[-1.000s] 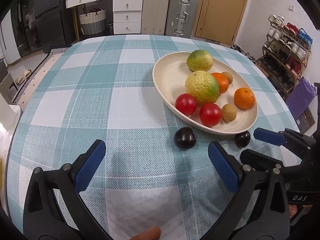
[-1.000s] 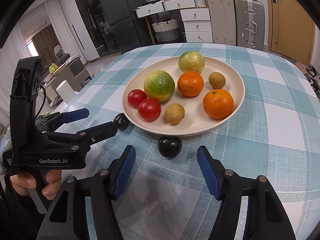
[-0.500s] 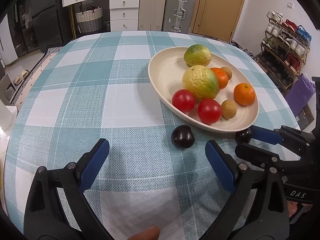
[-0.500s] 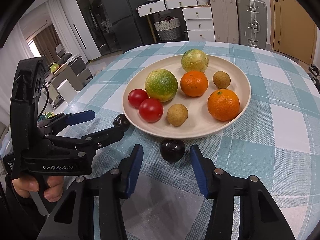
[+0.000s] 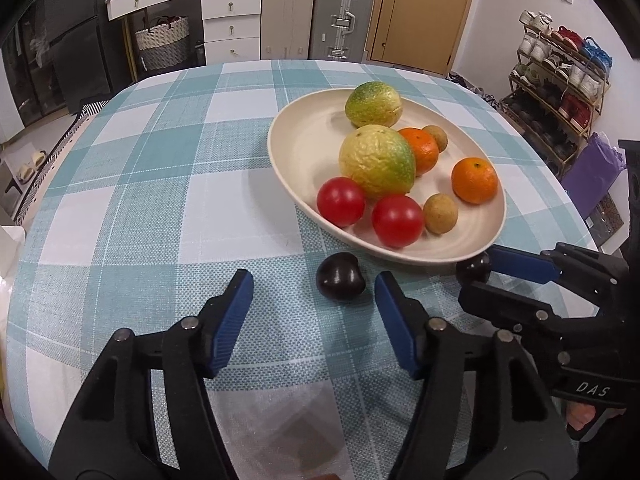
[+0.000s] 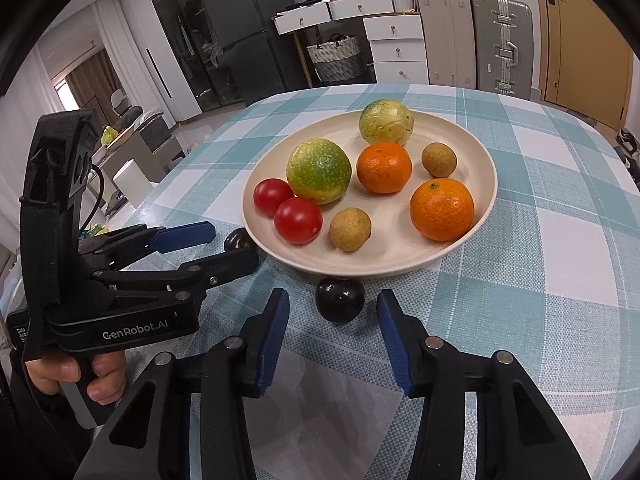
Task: Organize fruits
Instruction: 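Grasp a dark plum with the left tool while the right tool grasps the other plum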
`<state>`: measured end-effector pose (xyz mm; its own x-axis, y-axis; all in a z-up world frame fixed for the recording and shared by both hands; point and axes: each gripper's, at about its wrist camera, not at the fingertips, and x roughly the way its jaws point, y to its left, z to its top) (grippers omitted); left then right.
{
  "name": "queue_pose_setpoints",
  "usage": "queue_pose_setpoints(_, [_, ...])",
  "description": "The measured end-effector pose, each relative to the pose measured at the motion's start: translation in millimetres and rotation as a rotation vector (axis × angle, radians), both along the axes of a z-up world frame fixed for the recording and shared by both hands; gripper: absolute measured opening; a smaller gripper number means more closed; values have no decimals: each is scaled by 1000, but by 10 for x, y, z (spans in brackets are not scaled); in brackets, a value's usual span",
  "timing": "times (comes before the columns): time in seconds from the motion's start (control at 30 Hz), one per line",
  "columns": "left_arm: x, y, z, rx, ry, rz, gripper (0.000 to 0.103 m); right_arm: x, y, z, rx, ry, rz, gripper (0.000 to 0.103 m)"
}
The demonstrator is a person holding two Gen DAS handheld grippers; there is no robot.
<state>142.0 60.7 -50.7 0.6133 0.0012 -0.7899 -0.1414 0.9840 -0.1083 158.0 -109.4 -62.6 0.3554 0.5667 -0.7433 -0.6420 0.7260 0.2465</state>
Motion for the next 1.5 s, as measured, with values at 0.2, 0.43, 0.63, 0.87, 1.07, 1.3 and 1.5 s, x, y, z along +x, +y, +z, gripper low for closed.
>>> queue_pose_setpoints(0.2, [12,-84,6,17,-9,-40,40,19,-37,-11,3,5,-13,48])
queue_pose_setpoints(0.43, [4,-143,24,9,-17,-74,26,24,-26,-19,3,6,-10,48])
queue_pose_setpoints(0.63, [-7,-146,44,7,-29,-79,22,11,16,-20,1,2,-3,48])
queue_pose_setpoints(0.87, [-38,-148,53,0,-36,-86,22,5,47,-16,10,6,3,43])
queue_pose_setpoints(1.07, [-74,-129,67,-10,-39,-81,22,3,54,-27,-9,-10,-6,34])
queue_pose_setpoints(1.3, [-121,-125,75,-16,-43,-74,22,12,14,-31,-9,-9,-14,27])
queue_pose_setpoints(1.5, [-180,-133,99,-25,-52,-67,22,-21,6,-21,-10,-12,-3,27])
